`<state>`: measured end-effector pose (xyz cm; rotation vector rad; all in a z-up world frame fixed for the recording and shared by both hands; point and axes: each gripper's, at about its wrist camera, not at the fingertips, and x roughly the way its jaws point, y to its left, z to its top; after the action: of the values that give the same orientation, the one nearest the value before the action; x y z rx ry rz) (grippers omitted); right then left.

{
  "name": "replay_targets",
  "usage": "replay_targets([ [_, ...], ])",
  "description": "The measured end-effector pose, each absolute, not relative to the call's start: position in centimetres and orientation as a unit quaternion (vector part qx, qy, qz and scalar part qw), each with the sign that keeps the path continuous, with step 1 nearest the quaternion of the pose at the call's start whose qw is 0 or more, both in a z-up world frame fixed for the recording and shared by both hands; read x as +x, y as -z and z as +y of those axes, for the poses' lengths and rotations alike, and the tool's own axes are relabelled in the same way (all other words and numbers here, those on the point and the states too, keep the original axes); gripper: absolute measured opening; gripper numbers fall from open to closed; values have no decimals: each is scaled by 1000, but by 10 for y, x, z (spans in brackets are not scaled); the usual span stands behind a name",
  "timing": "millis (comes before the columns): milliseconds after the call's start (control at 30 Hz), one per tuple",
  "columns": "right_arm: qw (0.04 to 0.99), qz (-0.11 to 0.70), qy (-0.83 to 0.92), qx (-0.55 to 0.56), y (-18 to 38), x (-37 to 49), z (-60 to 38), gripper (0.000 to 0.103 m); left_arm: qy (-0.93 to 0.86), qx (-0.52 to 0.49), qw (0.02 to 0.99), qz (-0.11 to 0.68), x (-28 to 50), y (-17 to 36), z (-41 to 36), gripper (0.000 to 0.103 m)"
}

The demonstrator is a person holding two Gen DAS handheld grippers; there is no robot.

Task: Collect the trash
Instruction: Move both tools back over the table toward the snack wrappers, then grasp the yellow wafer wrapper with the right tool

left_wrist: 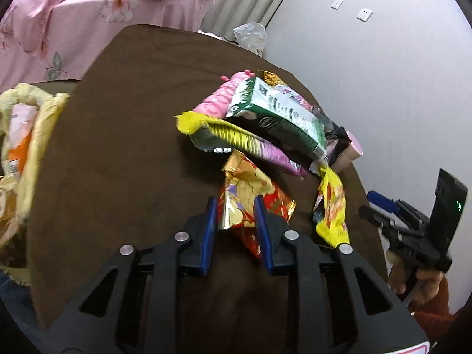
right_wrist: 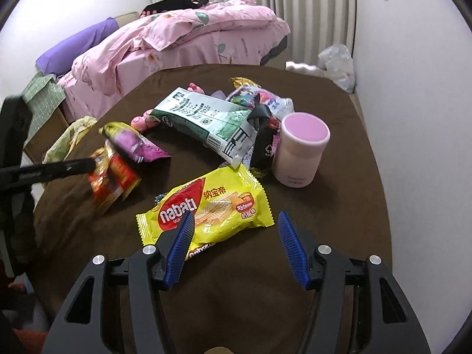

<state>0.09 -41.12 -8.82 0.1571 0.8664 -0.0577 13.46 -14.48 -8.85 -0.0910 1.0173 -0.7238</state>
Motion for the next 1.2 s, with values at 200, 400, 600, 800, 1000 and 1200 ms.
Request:
replay_targets([
  [200,887,443,11,130,101,4,-414,56,324,-55,812,482,121,84,-111,24],
  [400,874,455,0,171,117,17,-419,56,314,-56,824,468,116,78,-96,24],
  [600,871,454,-12,187,123,39,-424,46,318,-54,823,468,115,78,-97,25],
  [800,872,460,-49,161,122,50,-405,43,320,-54,820,471,115,81,-100,35],
  [1000,895,425,-29,133,107,32,-407,43,314,-59,820,475,118,83,-99,38],
  [1200,894,397,-23,206,114,44,-443,43,319,-60,821,469,117,81,-102,40],
])
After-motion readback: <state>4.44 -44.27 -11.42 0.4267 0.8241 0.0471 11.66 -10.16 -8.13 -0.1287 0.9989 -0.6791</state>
